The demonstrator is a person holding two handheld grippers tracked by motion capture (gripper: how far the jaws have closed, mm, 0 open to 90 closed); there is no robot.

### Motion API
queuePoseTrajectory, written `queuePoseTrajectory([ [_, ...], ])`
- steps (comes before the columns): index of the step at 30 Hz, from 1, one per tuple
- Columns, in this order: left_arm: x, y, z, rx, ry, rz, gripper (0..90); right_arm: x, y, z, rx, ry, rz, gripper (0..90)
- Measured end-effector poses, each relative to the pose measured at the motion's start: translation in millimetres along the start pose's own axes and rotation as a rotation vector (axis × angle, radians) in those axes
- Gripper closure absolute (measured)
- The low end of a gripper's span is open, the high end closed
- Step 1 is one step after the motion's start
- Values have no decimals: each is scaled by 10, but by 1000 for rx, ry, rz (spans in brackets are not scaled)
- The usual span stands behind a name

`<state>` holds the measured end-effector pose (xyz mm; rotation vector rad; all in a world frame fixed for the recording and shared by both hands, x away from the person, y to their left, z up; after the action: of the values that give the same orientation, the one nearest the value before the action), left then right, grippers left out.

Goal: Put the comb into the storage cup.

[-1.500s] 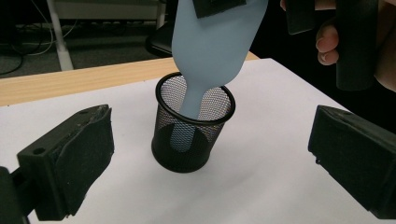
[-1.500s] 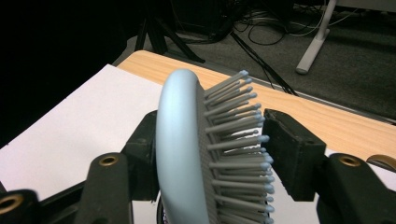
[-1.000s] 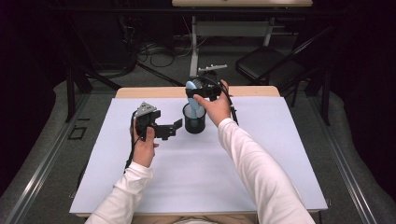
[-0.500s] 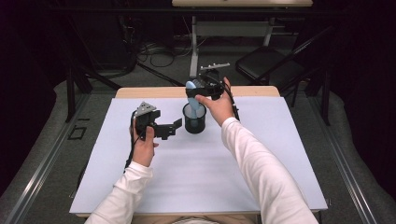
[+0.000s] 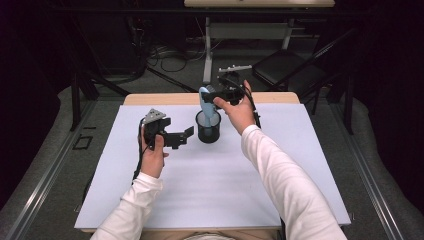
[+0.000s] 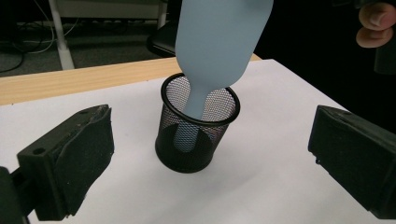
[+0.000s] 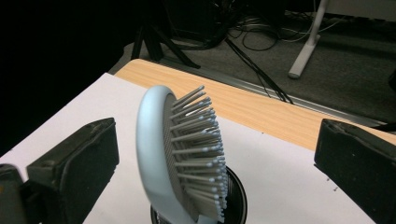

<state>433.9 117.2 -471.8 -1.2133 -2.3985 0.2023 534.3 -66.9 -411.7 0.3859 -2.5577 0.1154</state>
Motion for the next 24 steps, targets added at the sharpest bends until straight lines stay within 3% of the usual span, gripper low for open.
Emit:
queuePoseTrajectory([
  [11, 73, -18, -47, -2, 0, 8, 5, 248, -54, 13, 33, -18, -19, 0],
  [24, 196, -29, -108, -14, -2, 11, 4, 679, -244, 268, 36, -59, -32, 0],
])
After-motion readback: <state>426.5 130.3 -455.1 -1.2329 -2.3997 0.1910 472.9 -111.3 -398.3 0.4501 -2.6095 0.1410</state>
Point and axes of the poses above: each handheld gripper's, and its own axes: x roughly backward along the jaws, z roughly out of its underside, y roughly to its left, the point moved 5 cm from there along -x, roughly forward along the jaws, and after that the axes turned 15 degrees about z, right-handed, at the moved point
